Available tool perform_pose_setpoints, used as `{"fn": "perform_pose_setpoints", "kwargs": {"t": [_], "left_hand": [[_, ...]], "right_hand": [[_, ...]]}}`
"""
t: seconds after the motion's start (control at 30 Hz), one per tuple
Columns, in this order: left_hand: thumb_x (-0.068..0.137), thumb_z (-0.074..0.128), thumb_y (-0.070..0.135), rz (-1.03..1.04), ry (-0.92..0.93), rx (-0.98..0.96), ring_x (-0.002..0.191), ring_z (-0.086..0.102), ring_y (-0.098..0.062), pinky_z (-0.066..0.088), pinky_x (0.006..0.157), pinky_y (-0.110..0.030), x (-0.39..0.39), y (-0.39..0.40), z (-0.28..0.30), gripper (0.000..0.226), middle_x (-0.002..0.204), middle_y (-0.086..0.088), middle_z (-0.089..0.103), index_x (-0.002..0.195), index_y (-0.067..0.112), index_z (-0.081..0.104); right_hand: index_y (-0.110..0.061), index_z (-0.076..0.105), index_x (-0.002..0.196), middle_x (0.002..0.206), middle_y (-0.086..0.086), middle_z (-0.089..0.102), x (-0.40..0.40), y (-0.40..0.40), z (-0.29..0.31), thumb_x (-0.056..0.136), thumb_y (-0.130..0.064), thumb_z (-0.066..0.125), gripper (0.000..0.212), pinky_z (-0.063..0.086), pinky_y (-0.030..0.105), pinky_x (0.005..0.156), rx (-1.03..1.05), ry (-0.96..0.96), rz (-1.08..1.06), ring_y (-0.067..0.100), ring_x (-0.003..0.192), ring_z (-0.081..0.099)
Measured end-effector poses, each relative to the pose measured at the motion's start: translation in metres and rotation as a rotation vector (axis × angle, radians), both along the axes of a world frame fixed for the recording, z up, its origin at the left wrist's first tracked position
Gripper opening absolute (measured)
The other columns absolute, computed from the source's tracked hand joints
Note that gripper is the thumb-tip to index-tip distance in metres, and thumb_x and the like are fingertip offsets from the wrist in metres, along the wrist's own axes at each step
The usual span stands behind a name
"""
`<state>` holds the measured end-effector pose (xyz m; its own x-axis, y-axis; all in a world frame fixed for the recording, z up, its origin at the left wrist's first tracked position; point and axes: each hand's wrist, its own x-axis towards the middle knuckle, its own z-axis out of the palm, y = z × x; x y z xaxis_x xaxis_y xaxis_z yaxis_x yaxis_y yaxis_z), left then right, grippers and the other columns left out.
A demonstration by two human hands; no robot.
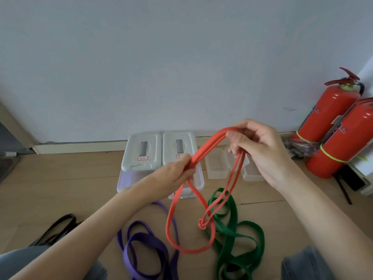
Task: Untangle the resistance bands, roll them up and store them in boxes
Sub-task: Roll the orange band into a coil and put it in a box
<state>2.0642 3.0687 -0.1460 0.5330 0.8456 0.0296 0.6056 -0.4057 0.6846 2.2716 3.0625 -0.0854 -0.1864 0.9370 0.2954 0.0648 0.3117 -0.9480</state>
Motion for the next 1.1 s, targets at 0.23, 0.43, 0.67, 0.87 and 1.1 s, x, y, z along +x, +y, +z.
{"fn": "perform_pose_setpoints", "kwargs": {"t": [0.23,0.43,0.67,0.87,1.1], "left_hand": [[0.09,0.042,0.038,0.035,-0.336,0.221,0.065,0.056,-0.002,0.044,0.063,-0.019,-0.02,-0.007,0.059,0.011,0.065,0.017,0.058,0.082,0.032,0.044],[0.098,0.041,0.024,0.014,-0.017,0.1,0.054,0.039,-0.007,0.036,0.057,-0.024,-0.011,-0.006,0.035,0.024,0.061,0.007,0.041,0.075,0.026,0.034],[0.099,0.038,0.025,0.085,0.198,-0.015,0.078,0.057,-0.023,0.041,0.07,-0.026,-0.02,0.004,-0.015,0.017,0.077,0.002,0.054,0.087,0.014,0.039],[0.099,0.038,0.021,0.465,0.412,0.387,0.085,0.049,-0.029,0.03,0.067,-0.029,-0.048,0.02,-0.013,0.022,0.097,-0.01,0.048,0.103,0.002,0.048],[0.098,0.044,0.019,0.206,-0.073,-0.196,0.052,0.044,-0.011,0.046,0.055,-0.025,-0.021,0.001,-0.017,0.02,0.061,0.001,0.042,0.078,0.013,0.042]], "right_hand": [[-0.015,0.064,0.099,0.086,0.003,0.074,0.009,-0.004,-0.003,0.066,-0.026,0.073,0.036,0.054,0.02,0.073,-0.244,-0.303,0.281,0.014,0.085,0.07],[-0.013,0.066,0.075,0.048,-0.002,0.045,-0.016,-0.012,-0.007,0.074,-0.026,0.066,0.012,0.047,0.022,0.055,-0.188,-0.092,0.188,0.013,0.046,0.047],[-0.011,0.066,0.068,0.044,-0.008,0.031,-0.008,-0.004,0.005,0.078,-0.018,0.062,0.012,0.019,0.02,0.041,-0.181,0.309,0.128,0.006,0.039,0.022],[0.003,0.063,0.084,0.047,-0.004,0.036,0.004,-0.009,0.01,0.074,-0.021,0.065,0.026,0.018,0.017,0.037,-0.3,0.014,0.203,0.007,0.039,0.023],[-0.001,0.06,0.086,0.053,-0.002,0.048,0.01,-0.006,-0.016,0.092,-0.013,0.054,0.014,0.022,0.017,0.037,-0.391,-0.089,-0.049,0.006,0.037,0.027]]}}
